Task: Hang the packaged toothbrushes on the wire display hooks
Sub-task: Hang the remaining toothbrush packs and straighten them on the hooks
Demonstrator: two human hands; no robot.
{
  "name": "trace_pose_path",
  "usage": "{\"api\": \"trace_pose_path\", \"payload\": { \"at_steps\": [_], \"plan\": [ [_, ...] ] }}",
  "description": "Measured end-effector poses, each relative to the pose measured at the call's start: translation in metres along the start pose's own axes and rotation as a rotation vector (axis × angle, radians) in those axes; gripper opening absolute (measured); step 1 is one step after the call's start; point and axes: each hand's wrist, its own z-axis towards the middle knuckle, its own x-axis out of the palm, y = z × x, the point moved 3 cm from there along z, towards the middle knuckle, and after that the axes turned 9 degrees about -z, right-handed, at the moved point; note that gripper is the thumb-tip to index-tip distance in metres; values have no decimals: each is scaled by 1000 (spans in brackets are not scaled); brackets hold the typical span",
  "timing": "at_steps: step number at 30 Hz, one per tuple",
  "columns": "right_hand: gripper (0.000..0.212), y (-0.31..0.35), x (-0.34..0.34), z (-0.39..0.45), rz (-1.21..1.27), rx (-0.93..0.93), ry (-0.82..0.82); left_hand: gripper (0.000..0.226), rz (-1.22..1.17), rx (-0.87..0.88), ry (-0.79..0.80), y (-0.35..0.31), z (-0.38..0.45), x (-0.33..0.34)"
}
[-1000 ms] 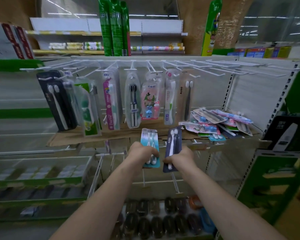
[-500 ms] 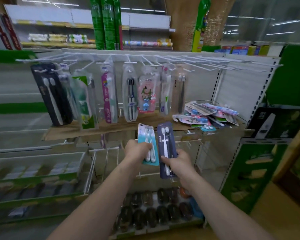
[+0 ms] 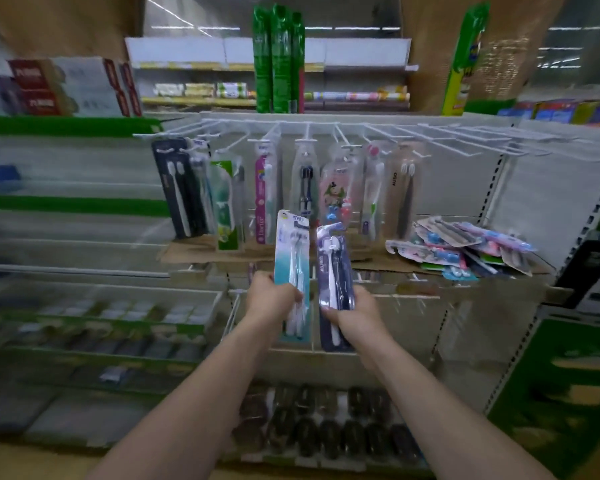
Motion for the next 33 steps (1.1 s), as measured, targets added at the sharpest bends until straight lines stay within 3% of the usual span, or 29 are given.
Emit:
{"api": "trace_pose_path", "payload": {
  "at_steps": [5, 12, 26, 33],
  "plan": [
    [23, 13, 26, -7, 81, -70, 86, 39, -62, 15, -68, 0, -6, -35],
    [23, 33, 64, -14, 52, -113, 71, 39, -92, 74, -125, -10, -1, -78],
    [24, 103, 179, -16, 0, -187, 16, 29, -177, 146, -72, -45, 66, -196],
    [8, 136, 235, -15, 110, -208, 7, 22, -201, 175, -82, -53, 99, -258]
  ]
}}
